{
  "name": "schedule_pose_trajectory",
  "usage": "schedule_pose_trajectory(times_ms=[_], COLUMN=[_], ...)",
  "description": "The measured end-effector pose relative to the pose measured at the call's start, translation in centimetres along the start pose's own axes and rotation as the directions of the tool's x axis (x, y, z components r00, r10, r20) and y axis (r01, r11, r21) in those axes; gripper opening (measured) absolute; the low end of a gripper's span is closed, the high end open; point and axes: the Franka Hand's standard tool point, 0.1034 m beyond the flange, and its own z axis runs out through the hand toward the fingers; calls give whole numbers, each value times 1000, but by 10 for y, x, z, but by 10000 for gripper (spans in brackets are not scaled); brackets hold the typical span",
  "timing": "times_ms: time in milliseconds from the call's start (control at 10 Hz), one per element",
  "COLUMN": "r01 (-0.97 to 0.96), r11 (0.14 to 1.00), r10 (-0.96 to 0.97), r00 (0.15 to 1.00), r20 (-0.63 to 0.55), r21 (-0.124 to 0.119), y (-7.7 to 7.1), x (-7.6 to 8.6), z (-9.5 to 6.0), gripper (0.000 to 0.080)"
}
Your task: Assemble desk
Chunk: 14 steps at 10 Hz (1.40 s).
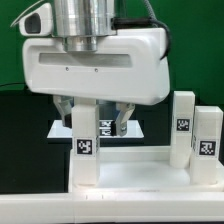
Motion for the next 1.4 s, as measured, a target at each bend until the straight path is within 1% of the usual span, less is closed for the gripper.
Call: schedule_pose_trajectory(times_ms=[300, 400, 500, 600, 800, 900, 1000, 1100, 1200, 1300, 1400], r01=[-51, -99, -153, -239, -407, -538, -616, -751, -845, -911, -969], r11=[999, 995, 988, 971, 913, 843, 788, 660, 535, 412, 242], r10=[51, 99, 153, 239, 407, 538, 616, 751, 844, 909, 967], r00=[999, 995, 988, 971, 913, 843, 788, 660, 535, 412, 245], r20=[1, 1, 1, 1, 1, 0, 5, 19, 37, 54, 72], r21=[-2, -2, -3, -4, -3, -3, -5, 2, 9, 22, 42], y=[1, 1, 1, 1, 0, -1, -3, -5, -8, -12, -17], x=[0, -1, -1, -1, -1, -1, -1, -1, 0, 1, 3], z=[2, 2, 2, 3, 3, 3, 3, 3, 2, 1, 2], gripper=[645, 492, 310, 288, 288, 288, 288, 288, 288, 288, 288])
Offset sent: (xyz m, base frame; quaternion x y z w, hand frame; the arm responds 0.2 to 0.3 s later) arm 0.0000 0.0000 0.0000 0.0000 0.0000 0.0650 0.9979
